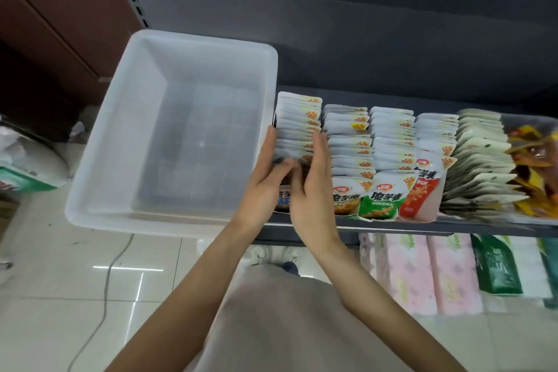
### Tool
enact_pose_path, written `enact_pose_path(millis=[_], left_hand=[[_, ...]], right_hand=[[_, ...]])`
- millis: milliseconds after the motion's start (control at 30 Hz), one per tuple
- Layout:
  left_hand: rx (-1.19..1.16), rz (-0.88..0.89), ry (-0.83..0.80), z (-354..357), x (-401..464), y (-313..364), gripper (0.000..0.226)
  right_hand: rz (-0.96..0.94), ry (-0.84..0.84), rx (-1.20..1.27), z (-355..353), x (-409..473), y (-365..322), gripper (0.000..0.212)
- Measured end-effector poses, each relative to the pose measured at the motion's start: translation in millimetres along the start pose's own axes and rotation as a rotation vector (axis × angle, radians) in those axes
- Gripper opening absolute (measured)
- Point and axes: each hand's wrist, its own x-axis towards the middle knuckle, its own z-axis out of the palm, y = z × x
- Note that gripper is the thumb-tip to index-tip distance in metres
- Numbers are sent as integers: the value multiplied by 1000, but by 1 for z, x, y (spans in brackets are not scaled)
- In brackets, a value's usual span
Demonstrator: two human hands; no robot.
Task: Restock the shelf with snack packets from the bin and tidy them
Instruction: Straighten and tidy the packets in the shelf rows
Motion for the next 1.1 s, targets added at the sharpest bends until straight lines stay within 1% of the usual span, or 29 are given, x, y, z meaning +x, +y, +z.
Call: enact_pose_path(millis=[133, 200, 267, 367, 567, 667, 733, 800, 833, 900, 933, 1000, 1100], left_hand=[[165, 102, 43, 4, 15, -2, 63], [209, 129, 50, 4, 22, -4, 62], [208, 151, 62, 3, 25, -5, 53], [97, 115, 43, 1, 21, -7, 46], [-26, 48, 77, 2, 12, -5, 44], [-36, 70, 82, -1, 11, 3, 43], [-23, 82, 119, -9, 15, 10, 41], [54, 95, 151, -18, 26, 18, 39], [129, 105, 146, -23, 32, 20, 38], [351, 126, 116, -30, 46, 25, 38], [460, 140, 110, -31, 53, 26, 39], [580, 201, 130, -30, 63, 27, 40], [615, 359, 228, -27, 74, 25, 35]], right_hand=[[29, 77, 7, 6, -2, 5, 51], [47, 111, 37, 12, -4, 4, 48], [70, 151, 59, 17, -3, 1, 46], [80, 182, 48, 19, 2, 2, 44], [89, 131, 14, 14, 5, 1, 43], [63, 39, -37, 0, 4, -10, 45], [20, -4, -71, -18, 7, -21, 46], [-108, 17, -163, -39, 17, -31, 45], [-187, 45, -229, -48, 27, -33, 44], [-316, 88, -376, -63, 56, -31, 40], [-361, 83, -454, -68, 73, -29, 39], [-417, 4, -588, -74, 100, -25, 34], [-464, -132, -699, -67, 123, -19, 23]])
